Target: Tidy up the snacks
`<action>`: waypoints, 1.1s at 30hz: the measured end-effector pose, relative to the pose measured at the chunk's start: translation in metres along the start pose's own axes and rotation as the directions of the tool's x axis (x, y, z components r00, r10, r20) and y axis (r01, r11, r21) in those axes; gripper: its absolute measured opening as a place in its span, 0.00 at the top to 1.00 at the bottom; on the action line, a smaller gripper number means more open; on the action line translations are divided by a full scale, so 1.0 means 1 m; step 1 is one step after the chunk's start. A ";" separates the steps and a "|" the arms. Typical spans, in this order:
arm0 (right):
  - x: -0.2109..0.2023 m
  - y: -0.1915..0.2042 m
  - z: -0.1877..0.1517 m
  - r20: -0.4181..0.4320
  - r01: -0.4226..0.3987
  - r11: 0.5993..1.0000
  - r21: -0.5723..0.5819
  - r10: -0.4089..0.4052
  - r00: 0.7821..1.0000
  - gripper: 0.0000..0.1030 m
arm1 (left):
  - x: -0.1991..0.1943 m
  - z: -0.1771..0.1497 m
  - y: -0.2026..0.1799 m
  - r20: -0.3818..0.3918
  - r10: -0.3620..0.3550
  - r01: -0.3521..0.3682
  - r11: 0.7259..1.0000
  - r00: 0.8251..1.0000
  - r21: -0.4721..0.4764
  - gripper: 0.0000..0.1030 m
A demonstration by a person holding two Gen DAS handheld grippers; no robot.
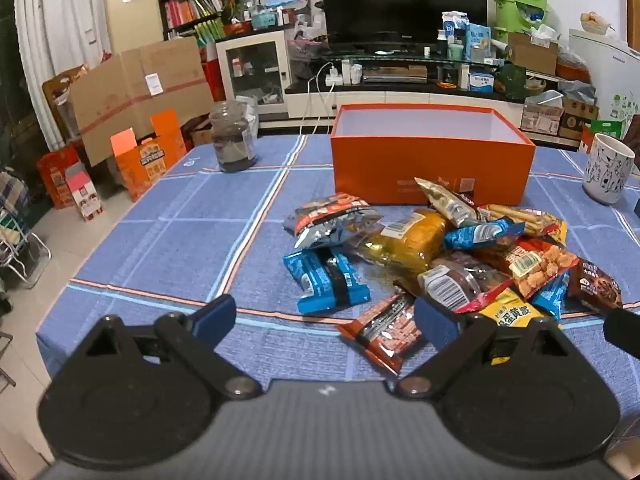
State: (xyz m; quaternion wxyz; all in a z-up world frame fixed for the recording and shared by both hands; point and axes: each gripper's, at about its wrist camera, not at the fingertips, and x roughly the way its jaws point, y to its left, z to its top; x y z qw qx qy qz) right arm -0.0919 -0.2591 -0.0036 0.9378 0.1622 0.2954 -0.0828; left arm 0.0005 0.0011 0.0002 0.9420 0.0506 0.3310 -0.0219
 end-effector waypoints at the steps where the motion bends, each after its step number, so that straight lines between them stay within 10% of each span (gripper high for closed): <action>1: -0.001 -0.001 0.000 0.014 -0.002 1.000 0.002 0.002 1.000 0.06 | 0.000 0.000 0.001 -0.003 -0.005 0.005 1.000 1.000 -0.006 0.08; 33: 0.000 -0.011 -0.001 0.012 0.001 1.000 0.029 -0.001 1.000 0.06 | -0.003 0.000 -0.005 0.007 -0.002 0.001 1.000 1.000 0.018 0.08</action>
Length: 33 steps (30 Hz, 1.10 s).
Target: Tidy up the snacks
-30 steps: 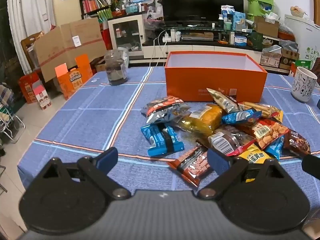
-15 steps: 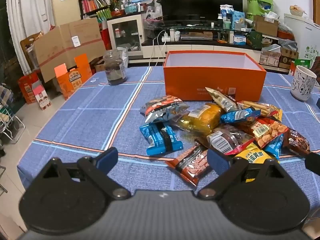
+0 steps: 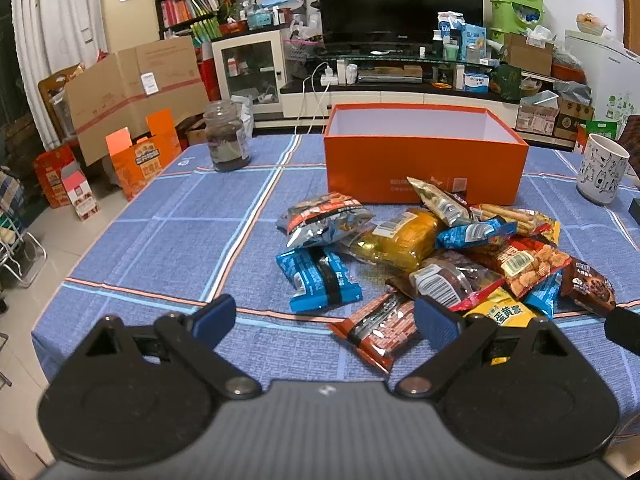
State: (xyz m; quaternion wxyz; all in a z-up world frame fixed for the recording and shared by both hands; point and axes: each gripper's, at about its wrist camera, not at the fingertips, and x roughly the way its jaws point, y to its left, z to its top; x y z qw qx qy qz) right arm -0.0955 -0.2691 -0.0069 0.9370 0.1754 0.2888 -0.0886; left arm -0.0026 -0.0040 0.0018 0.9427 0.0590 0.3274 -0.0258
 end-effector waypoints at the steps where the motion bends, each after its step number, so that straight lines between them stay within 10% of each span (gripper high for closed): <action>1: 0.000 0.000 0.000 0.000 0.000 1.000 0.000 0.000 1.000 0.06 | -0.001 0.000 0.000 0.001 0.001 -0.001 1.000 1.000 0.001 0.08; 33: -0.005 0.004 0.000 0.028 -0.047 0.999 -0.022 0.047 0.998 0.06 | -0.004 0.002 0.000 0.011 0.002 -0.002 1.000 1.000 0.000 0.08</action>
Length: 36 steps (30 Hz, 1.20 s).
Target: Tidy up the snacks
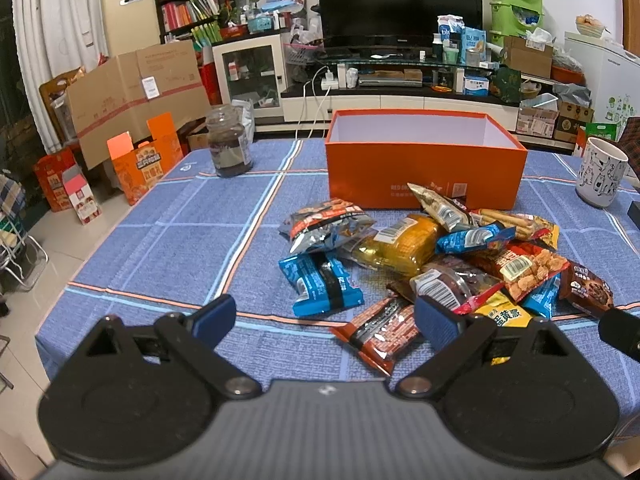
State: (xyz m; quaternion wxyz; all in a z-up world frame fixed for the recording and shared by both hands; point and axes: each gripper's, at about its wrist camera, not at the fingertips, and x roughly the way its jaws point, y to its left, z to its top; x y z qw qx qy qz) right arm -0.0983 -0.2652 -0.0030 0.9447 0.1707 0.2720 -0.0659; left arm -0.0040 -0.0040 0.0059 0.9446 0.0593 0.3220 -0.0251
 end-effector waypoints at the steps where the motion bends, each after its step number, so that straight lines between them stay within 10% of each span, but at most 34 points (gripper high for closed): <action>1: -0.002 0.001 0.000 0.011 -0.006 1.000 -0.008 0.006 1.000 0.06 | -0.002 0.001 0.000 0.005 0.002 -0.002 1.000 1.000 -0.002 0.08; 12: -0.006 0.004 -0.004 0.022 -0.112 0.993 -0.023 0.112 0.993 0.06 | -0.026 -0.005 0.016 0.041 0.024 -0.023 0.999 0.999 -0.027 0.08; 36: 0.062 -0.003 -0.039 -0.157 -0.040 0.999 -0.031 0.034 0.987 0.06 | 0.021 -0.011 0.021 -0.050 0.022 -0.023 0.999 0.999 -0.022 0.08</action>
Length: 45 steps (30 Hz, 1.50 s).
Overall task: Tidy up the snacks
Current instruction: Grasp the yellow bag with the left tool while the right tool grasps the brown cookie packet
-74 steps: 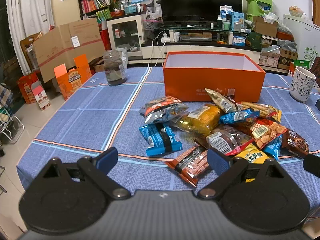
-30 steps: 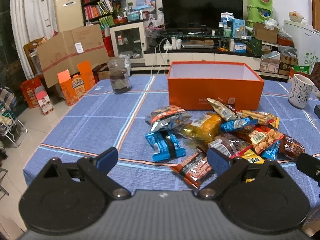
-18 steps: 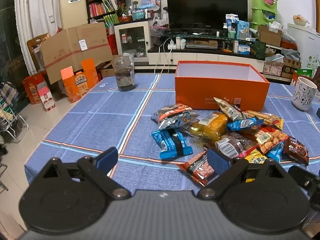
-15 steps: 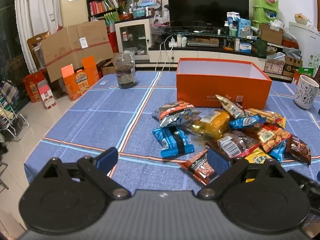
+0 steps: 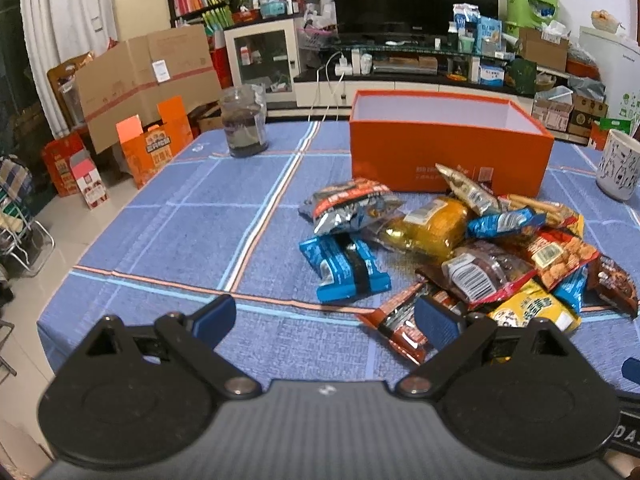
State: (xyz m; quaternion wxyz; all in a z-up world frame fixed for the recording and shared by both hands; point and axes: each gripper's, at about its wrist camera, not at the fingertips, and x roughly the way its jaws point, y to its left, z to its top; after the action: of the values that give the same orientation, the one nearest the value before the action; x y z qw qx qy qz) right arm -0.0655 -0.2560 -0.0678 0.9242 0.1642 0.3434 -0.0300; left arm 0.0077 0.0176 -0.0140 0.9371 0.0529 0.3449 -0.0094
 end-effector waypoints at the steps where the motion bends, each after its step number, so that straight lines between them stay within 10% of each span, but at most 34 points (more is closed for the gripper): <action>1: 0.000 0.000 0.000 -0.001 -0.004 1.000 0.000 0.004 1.000 0.06 | 0.003 -0.001 0.000 -0.007 -0.002 0.002 1.000 1.000 0.000 0.08; 14: 0.027 -0.001 -0.012 -0.013 -0.037 0.998 -0.047 0.037 0.999 0.06 | 0.031 -0.003 -0.004 -0.066 -0.017 0.019 1.000 0.998 0.021 0.08; 20: 0.017 0.009 -0.003 0.006 -0.063 0.993 -0.098 0.064 0.998 0.10 | 0.032 0.007 0.001 -0.068 -0.159 0.162 0.986 0.985 0.034 0.08; 28: 0.026 0.014 0.006 -0.009 -0.086 0.984 -0.157 0.085 0.996 0.19 | 0.023 0.017 -0.039 -0.102 -0.429 0.438 0.893 0.898 0.105 0.12; 36: 0.047 0.011 0.004 -0.043 -0.170 0.973 -0.154 0.165 0.985 0.36 | 0.056 0.014 -0.065 -0.278 -0.526 0.564 0.823 0.804 0.073 0.50; 39: 0.041 0.009 0.003 -0.046 -0.185 0.967 -0.177 0.180 0.983 0.55 | 0.051 0.004 -0.075 -0.284 -0.522 0.567 0.817 0.805 0.106 0.51; 45: 0.024 -0.007 0.004 -0.079 -0.151 0.958 -0.244 0.135 0.988 0.54 | 0.035 -0.010 -0.095 -0.313 -0.563 0.621 0.774 0.765 0.124 0.50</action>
State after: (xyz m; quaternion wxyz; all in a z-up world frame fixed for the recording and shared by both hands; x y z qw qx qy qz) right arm -0.0460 -0.2627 -0.0821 0.9263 0.0721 0.3599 0.0852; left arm 0.0235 -0.0748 -0.0529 0.8203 0.0452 0.4595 -0.3375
